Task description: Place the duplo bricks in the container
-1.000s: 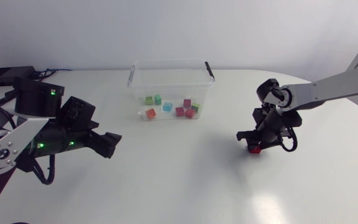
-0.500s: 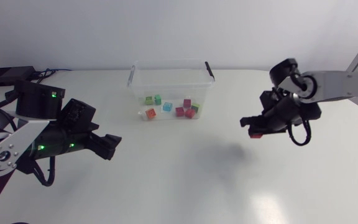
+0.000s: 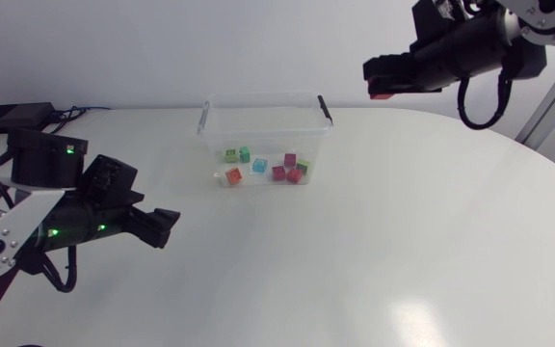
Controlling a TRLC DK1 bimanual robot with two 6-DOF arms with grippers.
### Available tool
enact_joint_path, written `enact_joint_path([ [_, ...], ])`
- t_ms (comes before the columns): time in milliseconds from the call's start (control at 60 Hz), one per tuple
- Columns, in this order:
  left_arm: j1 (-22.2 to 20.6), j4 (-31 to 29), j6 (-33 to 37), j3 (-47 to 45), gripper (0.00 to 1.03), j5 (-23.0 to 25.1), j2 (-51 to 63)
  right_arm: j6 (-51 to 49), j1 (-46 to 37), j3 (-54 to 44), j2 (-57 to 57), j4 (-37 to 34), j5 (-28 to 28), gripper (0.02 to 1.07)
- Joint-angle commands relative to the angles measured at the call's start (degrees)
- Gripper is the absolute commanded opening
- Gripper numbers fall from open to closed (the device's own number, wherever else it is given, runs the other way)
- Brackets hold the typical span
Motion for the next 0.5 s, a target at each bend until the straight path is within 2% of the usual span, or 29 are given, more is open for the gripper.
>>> enact_joint_path([
  [0,1.3,-0.1,-0.1,-1.9,0.99,0.5,-2.5,1.3,2.0,2.6,3.3,-0.8,-0.4,0.35],
  [167,2.9,-0.7,0.1,-2.1,0.99,0.5,-4.8,0.9,5.7,10.3,11.0,-0.6,-0.3,0.34],
  [233,3.6,-0.8,0.1,-2.1,0.99,0.5,-5.9,0.7,7.4,19.7,18.9,-1.8,-0.4,0.35],
  [250,3.7,-0.9,0.0,-2.1,0.99,0.5,-6.2,0.7,7.9,24.7,23.0,-2.9,-0.3,0.37],
  [283,3.8,-0.9,-0.1,-2.1,0.99,0.5,-6.4,0.7,8.5,31.3,28.3,-5.1,-0.3,0.44],
  [350,4.1,-1.7,-0.1,-1.6,0.99,0.4,-7.0,0.7,9.2,42.7,37.4,-9.2,0.8,0.77],
  [400,4.1,-2.7,-0.1,-1.1,0.99,0.4,-7.8,1.0,9.5,45.8,39.2,-11.7,1.1,0.99],
  [483,4.8,-3.4,-0.1,-0.5,0.99,0.3,-9.3,1.9,9.0,39.7,33.9,-10.1,1.0,1.02],
])
